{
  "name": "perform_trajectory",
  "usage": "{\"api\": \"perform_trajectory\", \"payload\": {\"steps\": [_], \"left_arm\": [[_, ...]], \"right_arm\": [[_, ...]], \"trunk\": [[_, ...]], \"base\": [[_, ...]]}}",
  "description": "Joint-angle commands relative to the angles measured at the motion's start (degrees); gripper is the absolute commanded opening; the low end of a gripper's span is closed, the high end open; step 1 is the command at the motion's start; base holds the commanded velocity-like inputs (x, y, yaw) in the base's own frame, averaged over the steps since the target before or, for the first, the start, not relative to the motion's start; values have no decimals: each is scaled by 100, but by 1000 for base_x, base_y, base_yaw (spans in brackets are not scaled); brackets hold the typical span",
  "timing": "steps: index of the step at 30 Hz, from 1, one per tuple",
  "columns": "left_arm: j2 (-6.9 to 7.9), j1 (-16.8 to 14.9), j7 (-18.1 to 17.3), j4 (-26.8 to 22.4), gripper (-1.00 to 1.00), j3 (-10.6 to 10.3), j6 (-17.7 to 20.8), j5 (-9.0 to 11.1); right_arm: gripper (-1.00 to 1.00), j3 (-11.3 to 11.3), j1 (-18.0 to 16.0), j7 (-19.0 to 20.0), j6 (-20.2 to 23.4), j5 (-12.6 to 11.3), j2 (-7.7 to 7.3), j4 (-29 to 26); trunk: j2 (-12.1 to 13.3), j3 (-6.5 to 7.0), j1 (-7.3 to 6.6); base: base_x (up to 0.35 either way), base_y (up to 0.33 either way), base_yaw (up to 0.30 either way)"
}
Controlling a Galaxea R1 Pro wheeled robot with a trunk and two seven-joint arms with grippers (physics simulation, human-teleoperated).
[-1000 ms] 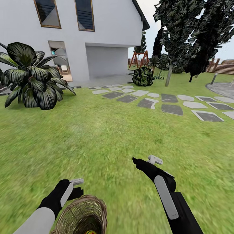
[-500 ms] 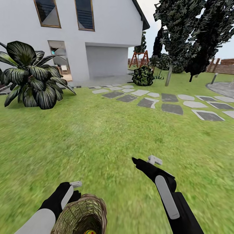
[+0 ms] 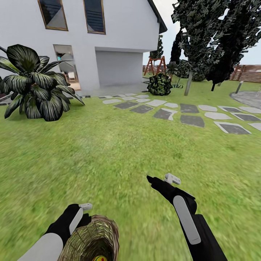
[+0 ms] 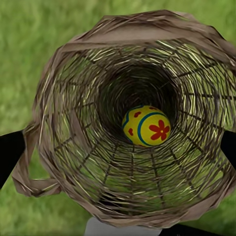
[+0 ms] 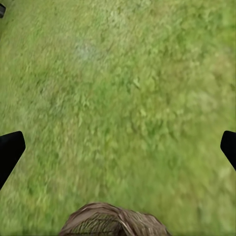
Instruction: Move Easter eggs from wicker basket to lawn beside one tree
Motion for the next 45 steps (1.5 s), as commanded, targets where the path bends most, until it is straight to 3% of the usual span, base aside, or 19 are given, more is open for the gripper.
{"api": "perform_trajectory", "payload": {"steps": [1,35,45], "left_arm": [[-2,-2,42,-7,100,4,20,60],[-65,-2,43,4,100,-6,19,52],[-232,-2,43,45,100,-21,7,26]], "right_arm": [[100,2,-4,-58,8,-60,0,-7],[100,-3,-4,-58,1,-61,9,44],[100,0,-5,-58,0,-61,17,46]], "trunk": [[-45,-24,23],[-1409,-635,769],[-1810,-814,989]], "base": [[0,0,0],[0,0,0],[0,0,0]]}}
